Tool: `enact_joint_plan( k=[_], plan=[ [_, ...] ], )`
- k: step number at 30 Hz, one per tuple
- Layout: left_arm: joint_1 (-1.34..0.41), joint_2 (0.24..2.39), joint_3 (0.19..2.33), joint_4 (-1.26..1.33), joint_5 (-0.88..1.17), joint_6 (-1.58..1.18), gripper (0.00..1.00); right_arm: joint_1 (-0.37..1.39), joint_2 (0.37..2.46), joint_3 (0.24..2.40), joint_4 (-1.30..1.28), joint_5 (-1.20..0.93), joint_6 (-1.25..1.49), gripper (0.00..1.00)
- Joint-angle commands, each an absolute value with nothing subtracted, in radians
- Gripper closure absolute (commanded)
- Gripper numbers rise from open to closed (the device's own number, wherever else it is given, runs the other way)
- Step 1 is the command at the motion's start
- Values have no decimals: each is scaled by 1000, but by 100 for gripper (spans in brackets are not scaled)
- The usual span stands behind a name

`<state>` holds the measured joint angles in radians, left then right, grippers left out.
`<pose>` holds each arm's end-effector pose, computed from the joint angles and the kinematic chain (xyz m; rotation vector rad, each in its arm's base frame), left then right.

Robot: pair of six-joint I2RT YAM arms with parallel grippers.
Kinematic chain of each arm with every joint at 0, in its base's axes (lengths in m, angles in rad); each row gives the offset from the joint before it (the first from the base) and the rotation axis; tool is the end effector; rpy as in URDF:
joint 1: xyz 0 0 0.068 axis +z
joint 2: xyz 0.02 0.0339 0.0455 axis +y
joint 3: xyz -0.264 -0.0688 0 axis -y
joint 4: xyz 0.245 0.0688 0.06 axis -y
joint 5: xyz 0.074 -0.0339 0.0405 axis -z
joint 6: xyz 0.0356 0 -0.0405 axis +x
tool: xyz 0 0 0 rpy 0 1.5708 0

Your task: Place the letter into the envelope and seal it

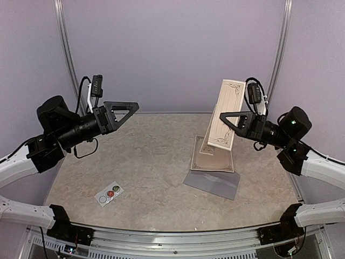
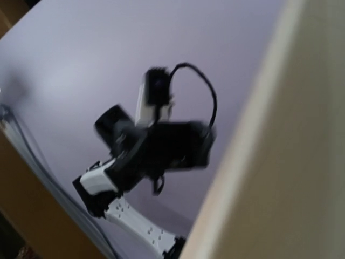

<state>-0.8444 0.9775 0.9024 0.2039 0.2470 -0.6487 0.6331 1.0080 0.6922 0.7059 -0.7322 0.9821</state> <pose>0.1455 -0.1768 0.3878 0.3788 1.5604 -1.3734 0.1662 0.1515 0.3559 -0.5145 1.4307 1.7729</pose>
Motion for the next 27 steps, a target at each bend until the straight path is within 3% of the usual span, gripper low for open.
enact_joint_plan(
  k=[1,8,18,27],
  plan=[
    [-713,948,857,124,171,-724,21,642,1033,807,576,-867,897,100],
    [-664,1083,839,79,136,-756,21,720,1102,1013,302,-933,728,100],
    [-699,1286,802,227,176,-768,18,962,1293,1292,199,-984,602,100],
    [-824,1329,804,433,326,-697,14,985,1287,1299,124,-883,544,100]
  ],
)
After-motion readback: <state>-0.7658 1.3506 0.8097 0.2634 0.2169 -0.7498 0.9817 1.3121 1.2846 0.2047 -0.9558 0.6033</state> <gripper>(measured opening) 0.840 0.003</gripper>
